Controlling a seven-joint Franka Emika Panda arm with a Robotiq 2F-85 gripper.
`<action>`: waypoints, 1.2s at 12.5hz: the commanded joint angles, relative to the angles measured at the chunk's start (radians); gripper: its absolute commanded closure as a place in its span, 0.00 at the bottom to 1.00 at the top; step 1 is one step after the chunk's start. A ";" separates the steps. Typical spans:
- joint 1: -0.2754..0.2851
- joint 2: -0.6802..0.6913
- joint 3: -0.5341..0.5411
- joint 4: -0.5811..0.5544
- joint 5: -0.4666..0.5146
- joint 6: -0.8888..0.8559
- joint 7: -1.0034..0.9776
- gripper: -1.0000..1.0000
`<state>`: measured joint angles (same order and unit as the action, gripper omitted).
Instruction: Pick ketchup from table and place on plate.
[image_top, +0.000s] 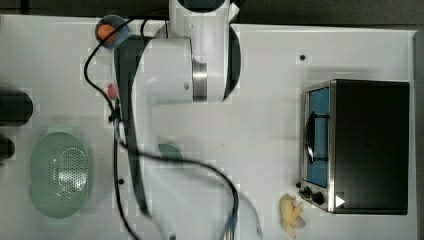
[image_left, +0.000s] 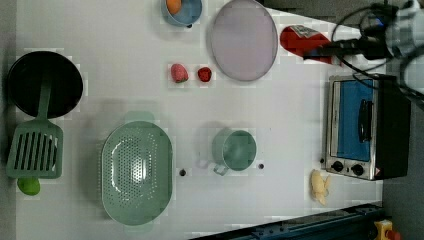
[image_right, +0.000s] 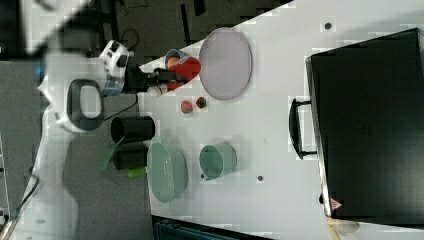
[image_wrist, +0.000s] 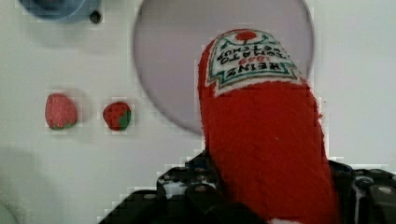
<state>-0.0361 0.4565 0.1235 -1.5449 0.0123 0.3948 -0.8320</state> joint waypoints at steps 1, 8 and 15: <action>0.004 0.128 0.004 0.067 0.002 -0.016 0.057 0.35; 0.011 0.418 0.006 0.287 0.002 0.124 0.057 0.35; 0.014 0.492 0.010 0.301 0.002 0.178 0.057 0.00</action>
<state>-0.0309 0.9824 0.1372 -1.2783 0.0086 0.5527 -0.8149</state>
